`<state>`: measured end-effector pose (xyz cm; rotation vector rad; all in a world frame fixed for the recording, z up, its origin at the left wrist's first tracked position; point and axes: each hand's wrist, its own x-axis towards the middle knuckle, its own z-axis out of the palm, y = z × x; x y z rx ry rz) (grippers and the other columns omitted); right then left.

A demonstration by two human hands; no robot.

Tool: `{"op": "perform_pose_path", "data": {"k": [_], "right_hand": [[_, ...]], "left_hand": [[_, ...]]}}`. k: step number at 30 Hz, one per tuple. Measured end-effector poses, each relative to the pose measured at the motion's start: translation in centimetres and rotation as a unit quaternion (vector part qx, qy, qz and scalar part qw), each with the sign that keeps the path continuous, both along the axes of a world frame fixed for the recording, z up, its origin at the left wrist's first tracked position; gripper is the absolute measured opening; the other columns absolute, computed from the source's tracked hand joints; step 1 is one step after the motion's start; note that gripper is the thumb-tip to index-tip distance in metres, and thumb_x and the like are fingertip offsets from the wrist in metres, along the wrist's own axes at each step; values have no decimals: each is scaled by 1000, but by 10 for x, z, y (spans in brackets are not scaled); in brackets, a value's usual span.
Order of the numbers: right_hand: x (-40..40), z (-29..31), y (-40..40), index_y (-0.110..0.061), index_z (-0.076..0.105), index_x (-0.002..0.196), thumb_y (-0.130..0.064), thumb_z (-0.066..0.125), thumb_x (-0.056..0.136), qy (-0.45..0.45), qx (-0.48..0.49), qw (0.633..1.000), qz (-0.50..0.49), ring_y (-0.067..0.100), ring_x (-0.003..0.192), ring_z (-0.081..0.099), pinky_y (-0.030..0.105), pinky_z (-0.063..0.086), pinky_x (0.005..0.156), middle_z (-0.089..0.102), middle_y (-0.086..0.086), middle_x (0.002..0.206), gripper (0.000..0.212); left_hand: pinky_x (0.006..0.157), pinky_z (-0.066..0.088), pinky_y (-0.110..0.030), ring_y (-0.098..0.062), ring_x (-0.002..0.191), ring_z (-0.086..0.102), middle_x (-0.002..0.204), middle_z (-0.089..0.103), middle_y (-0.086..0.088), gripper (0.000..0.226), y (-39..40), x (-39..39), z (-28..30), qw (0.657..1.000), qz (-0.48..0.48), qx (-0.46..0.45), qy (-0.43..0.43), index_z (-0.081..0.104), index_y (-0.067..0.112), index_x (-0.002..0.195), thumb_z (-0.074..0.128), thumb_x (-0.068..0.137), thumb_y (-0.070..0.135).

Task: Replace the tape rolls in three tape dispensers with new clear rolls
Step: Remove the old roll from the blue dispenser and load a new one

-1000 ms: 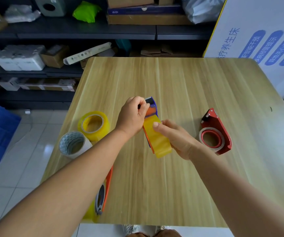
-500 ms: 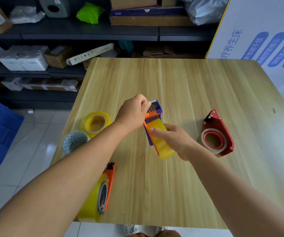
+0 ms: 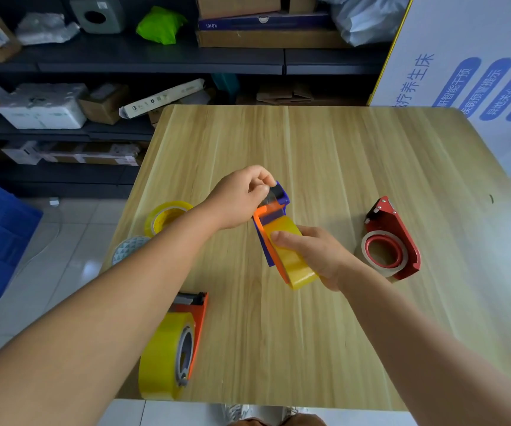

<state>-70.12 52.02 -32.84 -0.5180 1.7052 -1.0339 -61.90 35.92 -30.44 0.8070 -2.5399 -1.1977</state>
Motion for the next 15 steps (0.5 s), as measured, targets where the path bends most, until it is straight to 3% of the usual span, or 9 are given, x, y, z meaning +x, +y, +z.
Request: {"op": "perform_pose_path", "data": {"k": [3, 7, 9, 12, 15], "right_hand": [[0, 0, -1, -14, 67, 104, -40, 70, 80, 13, 8, 1000, 1, 24, 81, 66, 37, 52, 75, 71, 13, 98, 36], [1, 2, -4, -14, 67, 105, -50, 71, 62, 19, 14, 1000, 1, 31, 95, 66, 45, 51, 89, 69, 17, 107, 56], [1, 2, -4, -15, 67, 104, -49, 71, 63, 16, 11, 1000, 6, 28, 90, 66, 43, 52, 85, 71, 15, 103, 54], [1, 0, -6, -18, 68, 100, -43, 72, 75, 10, -4, 1000, 23, 19, 79, 67, 35, 53, 74, 72, 8, 95, 36], [1, -2, -4, -21, 68, 99, -43, 72, 64, 3, -11, 999, 38, 18, 79, 67, 33, 53, 72, 72, 5, 92, 42]], "left_hand": [[77, 44, -24, -10, 90, 55, 98, 57, 2, 12, -1, 5, 0, 998, -4, -63, 23, 65, 21, 92, 54, 89, 17], [71, 45, -27, -17, 83, 56, 93, 55, 0, 13, -1, 9, 2, 991, -6, -128, 23, 64, 13, 80, 57, 89, 21], [66, 38, -26, -17, 78, 53, 89, 55, -1, 16, 1, 7, 1, 988, 10, -151, 13, 58, 14, 75, 54, 90, 19], [67, 34, -27, -24, 85, 55, 93, 61, -11, 21, 1, 1, -2, 981, 71, -179, -15, 58, 8, 81, 47, 93, 20], [71, 39, -30, -31, 93, 58, 99, 68, -13, 24, -3, -1, 1, 983, 129, -130, -29, 58, 5, 90, 40, 96, 20]]}}
